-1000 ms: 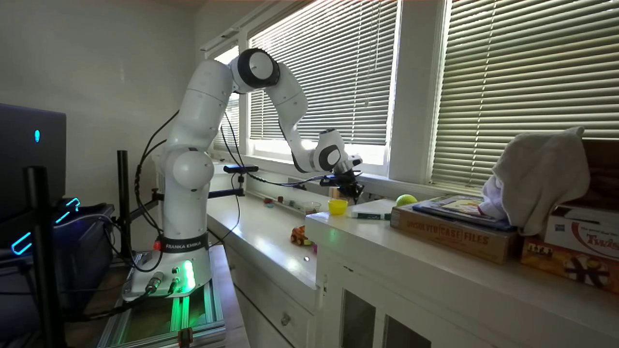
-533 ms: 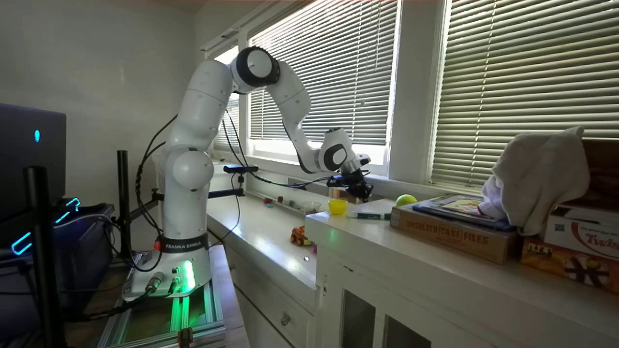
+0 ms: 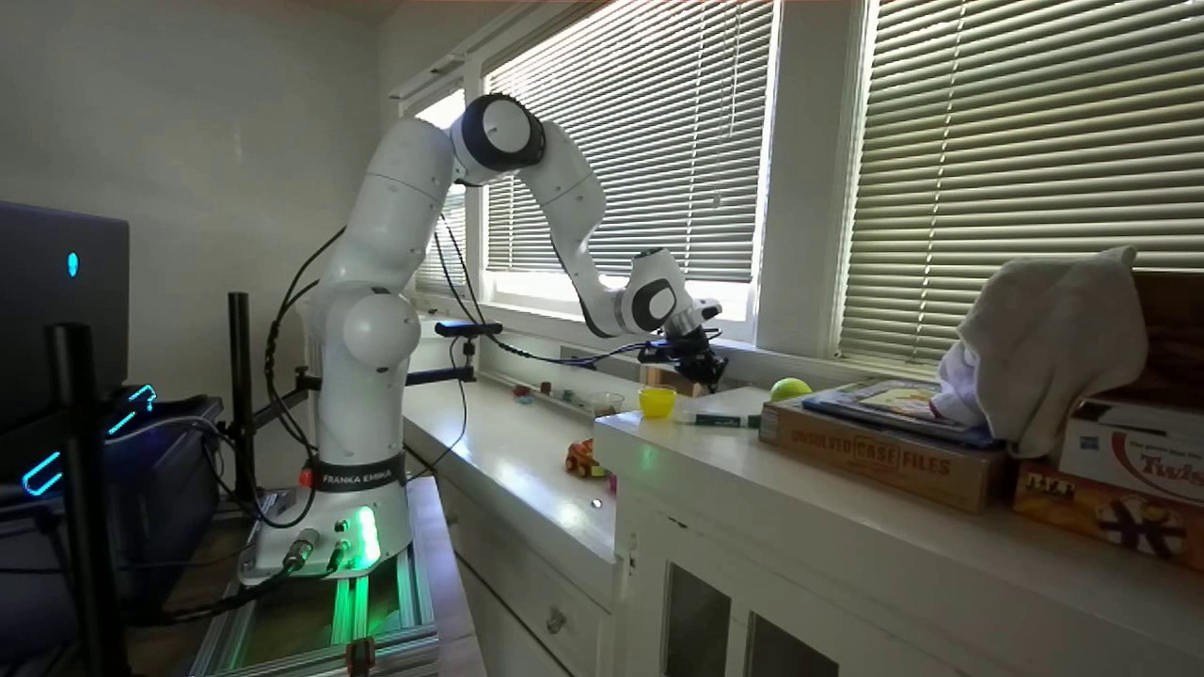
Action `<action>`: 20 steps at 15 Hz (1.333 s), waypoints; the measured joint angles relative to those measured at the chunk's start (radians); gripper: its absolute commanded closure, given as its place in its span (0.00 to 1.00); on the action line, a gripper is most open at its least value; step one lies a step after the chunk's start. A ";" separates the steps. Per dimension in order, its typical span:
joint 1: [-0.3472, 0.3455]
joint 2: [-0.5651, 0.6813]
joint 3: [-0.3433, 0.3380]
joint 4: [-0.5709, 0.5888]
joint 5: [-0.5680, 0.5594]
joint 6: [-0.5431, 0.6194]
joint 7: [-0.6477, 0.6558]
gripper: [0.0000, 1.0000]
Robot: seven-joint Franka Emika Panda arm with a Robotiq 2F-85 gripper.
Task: Use the paper towel to clean the mirror
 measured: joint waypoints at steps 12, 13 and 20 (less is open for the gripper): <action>0.098 0.048 -0.001 0.049 0.001 -0.028 0.004 1.00; 0.095 0.048 -0.008 0.049 0.001 -0.028 0.004 1.00; 0.042 0.046 -0.103 0.050 0.001 -0.027 0.004 1.00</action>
